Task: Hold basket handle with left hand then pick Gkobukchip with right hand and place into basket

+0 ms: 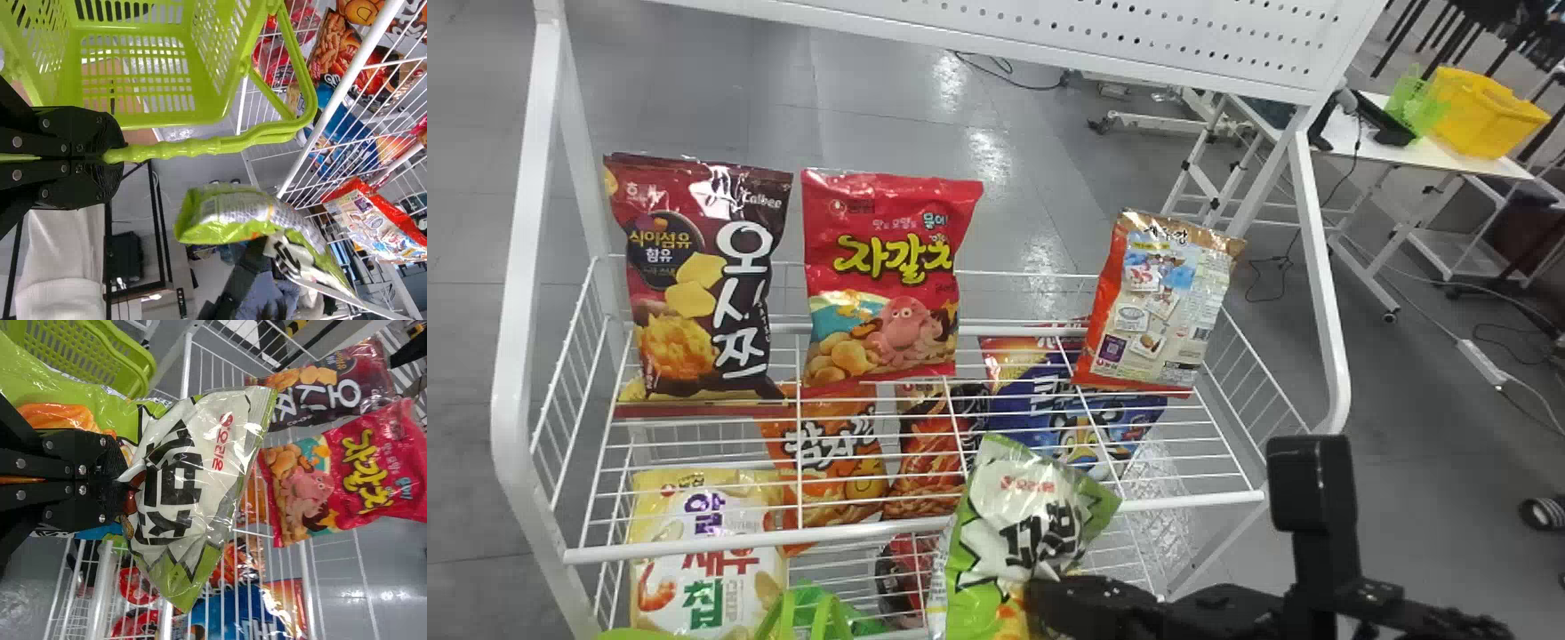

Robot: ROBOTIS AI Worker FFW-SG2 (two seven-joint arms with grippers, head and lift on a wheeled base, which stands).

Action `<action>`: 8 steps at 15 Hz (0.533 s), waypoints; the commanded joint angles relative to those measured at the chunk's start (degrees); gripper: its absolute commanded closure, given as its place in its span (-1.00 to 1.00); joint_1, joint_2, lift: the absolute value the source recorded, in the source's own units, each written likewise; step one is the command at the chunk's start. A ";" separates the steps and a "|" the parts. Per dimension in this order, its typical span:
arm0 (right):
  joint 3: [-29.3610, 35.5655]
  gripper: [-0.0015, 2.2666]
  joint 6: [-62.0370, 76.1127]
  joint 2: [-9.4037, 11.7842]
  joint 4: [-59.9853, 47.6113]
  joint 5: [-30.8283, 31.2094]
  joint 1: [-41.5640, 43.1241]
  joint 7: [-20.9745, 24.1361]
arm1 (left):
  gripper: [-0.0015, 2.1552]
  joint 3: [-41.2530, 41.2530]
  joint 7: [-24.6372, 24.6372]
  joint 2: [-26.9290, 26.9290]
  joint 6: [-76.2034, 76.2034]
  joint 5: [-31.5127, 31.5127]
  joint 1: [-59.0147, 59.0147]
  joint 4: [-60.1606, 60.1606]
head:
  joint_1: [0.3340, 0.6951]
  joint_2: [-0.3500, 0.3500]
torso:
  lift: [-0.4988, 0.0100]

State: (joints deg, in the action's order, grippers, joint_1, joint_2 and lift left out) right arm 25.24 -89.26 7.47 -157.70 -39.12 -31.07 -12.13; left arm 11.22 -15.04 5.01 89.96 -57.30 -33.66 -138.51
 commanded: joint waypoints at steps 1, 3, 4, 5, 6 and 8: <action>-3.44 0.46 -0.82 0.00 2.39 1.41 -1.19 -0.08 | 0.67 0.03 -0.07 0.00 0.07 0.00 0.00 0.08 | 1.00 -1.00 | 0.83; -6.25 0.46 -0.82 0.09 3.71 1.94 -1.72 -0.08 | 0.67 0.03 -0.07 0.00 0.07 0.00 0.00 -0.01 | 1.00 -1.00 | 0.83; -7.75 0.46 -0.82 0.09 4.33 2.03 -1.81 -0.08 | 0.67 0.03 -0.07 0.00 0.07 0.00 0.09 -0.01 | 1.00 -1.00 | 0.83; -9.68 0.46 -0.82 0.18 5.21 2.73 -1.81 -0.08 | 0.67 0.03 -0.07 0.00 0.07 0.00 0.09 -0.01 | 1.00 -1.00 | 0.83; -12.05 0.46 -0.82 0.18 5.91 4.14 -1.81 -0.08 | 0.67 0.03 -0.07 0.00 0.07 0.00 0.09 -0.01 | 1.00 -1.00 | 0.83; -17.41 0.46 -0.82 0.53 7.93 7.57 -1.81 0.09 | 0.67 0.12 -0.07 0.09 0.07 0.00 0.09 -0.09 | 1.00 -0.95 | 0.83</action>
State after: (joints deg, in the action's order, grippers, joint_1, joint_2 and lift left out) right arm 11.34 -89.26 7.79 -151.13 -33.72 -32.88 -12.11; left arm 11.25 -15.12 5.03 89.96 -57.30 -33.58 -138.53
